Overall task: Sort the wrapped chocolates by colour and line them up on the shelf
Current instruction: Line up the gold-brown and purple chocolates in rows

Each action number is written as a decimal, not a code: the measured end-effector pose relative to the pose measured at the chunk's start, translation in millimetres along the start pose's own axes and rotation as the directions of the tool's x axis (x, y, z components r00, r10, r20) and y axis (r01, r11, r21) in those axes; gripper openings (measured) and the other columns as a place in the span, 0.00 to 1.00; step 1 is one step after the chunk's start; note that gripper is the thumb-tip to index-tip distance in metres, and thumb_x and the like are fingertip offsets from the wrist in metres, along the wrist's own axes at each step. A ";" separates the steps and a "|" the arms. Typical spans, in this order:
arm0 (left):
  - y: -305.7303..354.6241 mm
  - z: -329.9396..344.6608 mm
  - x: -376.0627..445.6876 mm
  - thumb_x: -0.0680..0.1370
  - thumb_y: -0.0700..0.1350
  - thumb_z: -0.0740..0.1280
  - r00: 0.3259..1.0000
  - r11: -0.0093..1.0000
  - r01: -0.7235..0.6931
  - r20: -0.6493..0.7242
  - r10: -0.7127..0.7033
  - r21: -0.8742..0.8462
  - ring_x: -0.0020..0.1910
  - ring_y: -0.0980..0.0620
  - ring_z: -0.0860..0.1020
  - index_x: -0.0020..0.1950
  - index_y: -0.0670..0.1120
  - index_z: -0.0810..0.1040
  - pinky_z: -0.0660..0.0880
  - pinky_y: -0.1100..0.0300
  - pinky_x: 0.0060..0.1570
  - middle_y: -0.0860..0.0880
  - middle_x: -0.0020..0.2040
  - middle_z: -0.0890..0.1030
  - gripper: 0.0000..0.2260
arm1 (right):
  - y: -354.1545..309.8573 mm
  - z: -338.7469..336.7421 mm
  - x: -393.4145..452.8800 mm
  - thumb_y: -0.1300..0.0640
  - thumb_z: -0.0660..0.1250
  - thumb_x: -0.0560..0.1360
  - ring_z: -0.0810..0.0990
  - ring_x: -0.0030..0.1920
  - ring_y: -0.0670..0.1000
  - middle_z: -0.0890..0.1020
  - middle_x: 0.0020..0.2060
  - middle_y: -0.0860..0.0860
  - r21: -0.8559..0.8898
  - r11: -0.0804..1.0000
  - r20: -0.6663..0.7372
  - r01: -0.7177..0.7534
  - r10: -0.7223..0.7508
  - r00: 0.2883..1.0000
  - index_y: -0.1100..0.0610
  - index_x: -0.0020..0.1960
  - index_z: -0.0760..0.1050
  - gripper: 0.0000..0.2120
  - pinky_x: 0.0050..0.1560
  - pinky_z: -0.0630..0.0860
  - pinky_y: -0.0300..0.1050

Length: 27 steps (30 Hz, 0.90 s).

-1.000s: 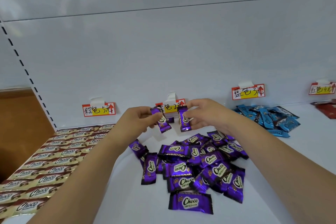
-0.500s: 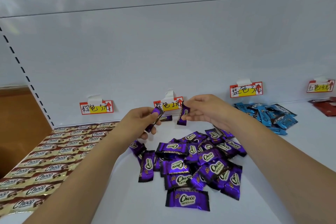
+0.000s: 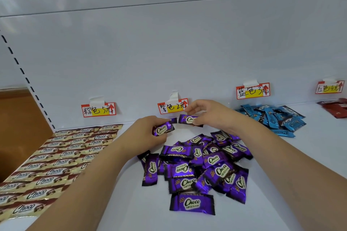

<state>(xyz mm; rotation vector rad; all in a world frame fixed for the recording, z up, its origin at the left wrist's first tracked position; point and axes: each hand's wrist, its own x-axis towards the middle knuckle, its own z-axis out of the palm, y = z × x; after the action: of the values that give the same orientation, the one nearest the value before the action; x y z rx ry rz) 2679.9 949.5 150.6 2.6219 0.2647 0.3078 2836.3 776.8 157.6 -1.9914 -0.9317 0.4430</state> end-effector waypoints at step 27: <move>-13.9 -0.1 3.4 0.75 0.52 0.72 0.999 0.993 0.000 -0.050 0.006 0.118 0.52 0.59 0.73 0.63 0.55 0.77 0.69 0.67 0.52 0.56 0.54 0.74 0.17 | 5.8 9.2 7.7 0.53 0.68 0.76 0.72 0.59 0.48 0.74 0.56 0.47 -0.685 0.708 -0.084 0.174 -0.314 0.946 0.48 0.57 0.77 0.10 0.58 0.73 0.47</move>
<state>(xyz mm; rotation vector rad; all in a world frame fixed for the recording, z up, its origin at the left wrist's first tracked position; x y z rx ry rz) 2681.3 962.4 144.5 2.7333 0.3047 0.3696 2838.3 785.9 148.0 -2.4357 -1.3372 -0.3019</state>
